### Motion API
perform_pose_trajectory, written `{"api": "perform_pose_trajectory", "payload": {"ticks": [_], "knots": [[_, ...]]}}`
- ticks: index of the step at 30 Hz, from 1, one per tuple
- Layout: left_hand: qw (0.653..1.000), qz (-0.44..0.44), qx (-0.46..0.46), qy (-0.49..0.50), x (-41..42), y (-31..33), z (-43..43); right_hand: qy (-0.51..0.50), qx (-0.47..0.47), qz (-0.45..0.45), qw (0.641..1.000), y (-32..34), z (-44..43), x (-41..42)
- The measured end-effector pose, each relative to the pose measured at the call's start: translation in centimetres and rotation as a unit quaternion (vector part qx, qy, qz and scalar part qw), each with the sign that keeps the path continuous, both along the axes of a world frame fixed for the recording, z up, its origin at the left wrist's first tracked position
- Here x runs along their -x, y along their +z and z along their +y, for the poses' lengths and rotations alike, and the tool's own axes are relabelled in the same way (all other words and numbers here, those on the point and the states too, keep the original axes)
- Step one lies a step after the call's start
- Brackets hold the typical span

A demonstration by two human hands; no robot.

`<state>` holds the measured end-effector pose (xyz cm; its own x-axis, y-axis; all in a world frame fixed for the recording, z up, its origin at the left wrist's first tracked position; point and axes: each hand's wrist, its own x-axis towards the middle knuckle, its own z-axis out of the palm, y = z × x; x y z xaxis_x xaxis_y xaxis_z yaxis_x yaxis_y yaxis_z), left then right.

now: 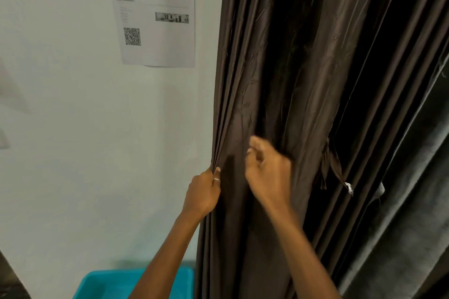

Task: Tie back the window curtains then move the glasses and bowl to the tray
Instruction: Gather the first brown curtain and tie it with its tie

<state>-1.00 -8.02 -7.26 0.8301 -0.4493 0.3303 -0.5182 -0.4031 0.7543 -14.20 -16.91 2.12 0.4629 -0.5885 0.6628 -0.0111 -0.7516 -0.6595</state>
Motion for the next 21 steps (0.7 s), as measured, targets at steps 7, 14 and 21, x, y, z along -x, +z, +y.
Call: {"api": "perform_pose_trajectory", "payload": {"ticks": [7, 14, 21], "knots": [[1.0, 0.001, 0.006, 0.001, 0.1, 0.1, 0.2, -0.233, 0.061, -0.17, 0.955, 8.5, -4.2, 2.2], [1.0, 0.0, 0.012, -0.017, 0.5, 0.3, 0.2, -0.105, -0.117, -0.035, 0.987, 3.4, -6.9, 1.3], [1.0, 0.004, 0.009, -0.02, 0.5, 0.3, 0.3, -0.07, -0.134, 0.035, 0.988, -6.3, -4.5, 1.1]]}}
